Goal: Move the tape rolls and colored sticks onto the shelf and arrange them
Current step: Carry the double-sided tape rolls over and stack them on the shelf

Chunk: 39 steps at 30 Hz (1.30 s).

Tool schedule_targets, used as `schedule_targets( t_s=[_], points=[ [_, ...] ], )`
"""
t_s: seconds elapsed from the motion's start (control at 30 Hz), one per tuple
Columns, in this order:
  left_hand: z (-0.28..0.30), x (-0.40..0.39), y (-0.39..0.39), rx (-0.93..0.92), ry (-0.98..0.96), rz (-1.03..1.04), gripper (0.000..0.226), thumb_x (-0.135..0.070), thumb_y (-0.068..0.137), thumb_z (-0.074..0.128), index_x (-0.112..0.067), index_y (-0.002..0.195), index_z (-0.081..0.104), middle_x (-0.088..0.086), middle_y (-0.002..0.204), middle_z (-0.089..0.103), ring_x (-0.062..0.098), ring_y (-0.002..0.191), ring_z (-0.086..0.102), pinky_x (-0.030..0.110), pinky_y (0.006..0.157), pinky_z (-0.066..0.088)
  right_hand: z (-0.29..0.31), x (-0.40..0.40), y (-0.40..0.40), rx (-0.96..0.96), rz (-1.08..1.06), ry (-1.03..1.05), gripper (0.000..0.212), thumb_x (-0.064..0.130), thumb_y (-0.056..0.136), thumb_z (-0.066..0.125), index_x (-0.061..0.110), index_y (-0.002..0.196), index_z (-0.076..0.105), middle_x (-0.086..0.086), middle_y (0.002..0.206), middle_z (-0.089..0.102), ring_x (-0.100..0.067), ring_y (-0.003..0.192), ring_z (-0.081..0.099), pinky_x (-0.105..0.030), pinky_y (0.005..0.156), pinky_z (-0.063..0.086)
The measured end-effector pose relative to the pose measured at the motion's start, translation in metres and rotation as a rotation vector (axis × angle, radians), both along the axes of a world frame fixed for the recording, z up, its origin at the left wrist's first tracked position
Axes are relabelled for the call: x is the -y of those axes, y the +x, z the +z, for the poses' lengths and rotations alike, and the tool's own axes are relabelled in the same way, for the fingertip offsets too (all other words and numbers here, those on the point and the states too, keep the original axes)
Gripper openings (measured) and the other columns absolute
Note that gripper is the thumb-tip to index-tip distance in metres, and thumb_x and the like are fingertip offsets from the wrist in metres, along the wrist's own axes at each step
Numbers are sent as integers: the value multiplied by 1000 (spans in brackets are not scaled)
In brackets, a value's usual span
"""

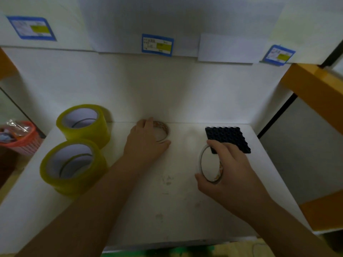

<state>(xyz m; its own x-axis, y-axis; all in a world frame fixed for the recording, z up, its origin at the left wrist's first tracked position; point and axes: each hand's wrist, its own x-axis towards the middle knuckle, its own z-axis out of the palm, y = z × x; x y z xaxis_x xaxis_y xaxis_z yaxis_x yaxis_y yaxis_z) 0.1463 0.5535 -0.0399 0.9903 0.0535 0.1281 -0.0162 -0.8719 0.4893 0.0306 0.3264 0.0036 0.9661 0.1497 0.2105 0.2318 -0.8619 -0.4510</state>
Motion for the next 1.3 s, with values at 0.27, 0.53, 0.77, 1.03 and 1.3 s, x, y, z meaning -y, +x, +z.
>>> schedule_targets(
  t_s=[0.27, 0.53, 0.77, 1.03, 1.3],
  points=[
    [-2, 3, -1, 56, 35, 24, 97, -59, 73, 70, -15, 149, 31, 9, 145, 41, 30, 129, 43, 37, 108, 35, 7, -3, 18, 35, -14, -7, 84, 54, 75, 70, 35, 148, 32, 12, 134, 40, -12, 127, 41, -24, 98, 37],
    [-2, 8, -6, 56, 102, 5, 105, -69, 72, 65, -17, 153, 23, 7, 148, 38, 27, 133, 40, 37, 109, 33, 11, -12, 38, -4, -4, -5, 83, 52, 74, 72, 37, 145, 33, 11, 131, 42, -14, 126, 39, -30, 101, 40],
    [-10, -6, -23, 34, -49, 37, 118, -70, 67, 70, -15, 156, 15, 10, 156, 30, 28, 143, 30, 42, 116, 31, 21, -42, 79, -72, 80, -50, 89, 55, 73, 72, 27, 147, 32, 1, 141, 44, -23, 127, 47, -37, 102, 44],
    [-4, -16, -57, 59, 57, -49, 128, -63, 73, 71, -8, 154, -12, 8, 165, -3, 24, 152, -2, 32, 120, 5, 20, -88, 131, -169, 232, -165, 93, 61, 78, 67, 21, 152, 26, -8, 143, 47, -28, 127, 50, -38, 101, 45],
    [-6, -30, -70, 62, 108, -60, 127, -67, 74, 64, -11, 149, -21, 10, 165, -4, 28, 152, -1, 30, 119, -1, 10, -111, 143, -267, 269, -273, 85, 55, 74, 72, 21, 143, 37, -9, 135, 52, -32, 121, 54, -42, 99, 49]
  ],
)
